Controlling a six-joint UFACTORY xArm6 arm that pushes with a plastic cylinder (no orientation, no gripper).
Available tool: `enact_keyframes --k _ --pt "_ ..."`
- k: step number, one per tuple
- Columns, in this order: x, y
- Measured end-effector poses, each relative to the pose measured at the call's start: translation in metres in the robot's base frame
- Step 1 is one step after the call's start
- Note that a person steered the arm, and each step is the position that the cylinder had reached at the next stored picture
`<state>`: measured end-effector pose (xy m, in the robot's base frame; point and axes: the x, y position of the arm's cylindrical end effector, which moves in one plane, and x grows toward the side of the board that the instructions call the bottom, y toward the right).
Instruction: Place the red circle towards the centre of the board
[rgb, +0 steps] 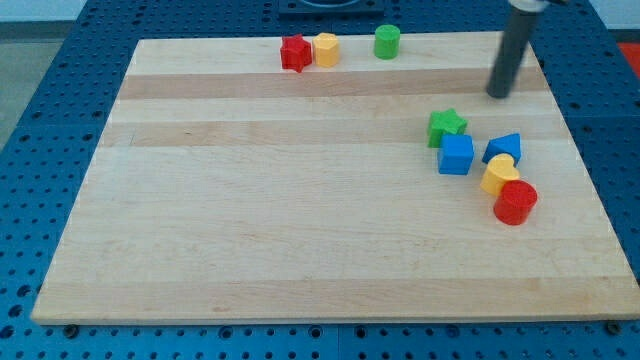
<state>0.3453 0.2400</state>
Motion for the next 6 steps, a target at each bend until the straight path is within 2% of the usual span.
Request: enact_keyframes --k 1,3,4,5,6 --pt "0.071 0.024" --pt "0.169 0.020" --pt "0.178 -0.025" --pt "0.169 -0.075" --pt "0.132 -0.103"
